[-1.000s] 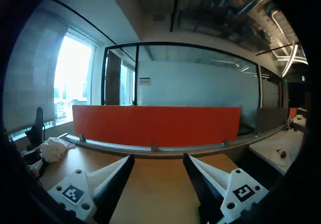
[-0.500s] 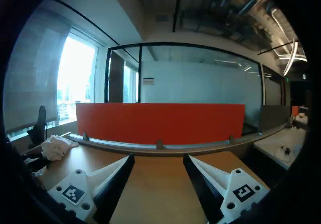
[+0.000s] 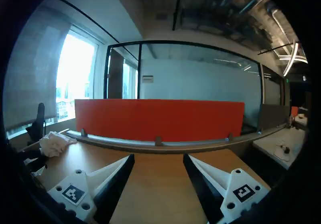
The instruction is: Fold towel
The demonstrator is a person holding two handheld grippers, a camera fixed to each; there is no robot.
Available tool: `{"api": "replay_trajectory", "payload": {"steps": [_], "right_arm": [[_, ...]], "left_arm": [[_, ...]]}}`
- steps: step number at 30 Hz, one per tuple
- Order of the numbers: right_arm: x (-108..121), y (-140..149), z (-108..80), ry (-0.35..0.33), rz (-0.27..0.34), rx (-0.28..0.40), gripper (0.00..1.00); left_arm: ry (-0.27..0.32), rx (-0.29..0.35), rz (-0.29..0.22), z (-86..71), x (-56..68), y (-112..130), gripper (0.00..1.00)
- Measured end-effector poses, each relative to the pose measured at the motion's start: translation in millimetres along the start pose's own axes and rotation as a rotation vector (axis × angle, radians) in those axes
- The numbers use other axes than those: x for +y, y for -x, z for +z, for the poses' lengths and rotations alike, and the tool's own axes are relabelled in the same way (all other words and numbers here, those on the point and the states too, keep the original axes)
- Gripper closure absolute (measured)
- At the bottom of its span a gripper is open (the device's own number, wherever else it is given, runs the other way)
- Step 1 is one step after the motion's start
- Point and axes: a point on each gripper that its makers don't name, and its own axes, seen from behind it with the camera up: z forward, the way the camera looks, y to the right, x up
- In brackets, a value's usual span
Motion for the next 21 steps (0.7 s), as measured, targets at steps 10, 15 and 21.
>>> {"api": "replay_trajectory", "payload": {"steps": [10,15,21], "right_arm": [[-1.5,5.2,-1.9,-0.002,-0.011,-0.011,0.07],[1.0,5.6,-2.2,0.005,-0.013,-0.009,0.07],[1.5,9.2,-2.8,0.005,-0.017,-0.015,0.07]], "left_arm": [[-0.002,-0.001,0.008,0.6,-0.8,6.4,0.09],[0.000,-0.005,0.019,1.2,0.5,8.6,0.09],[-0.007,-0.015,0.019,1.1,-2.2,10.1,0.09]]}}
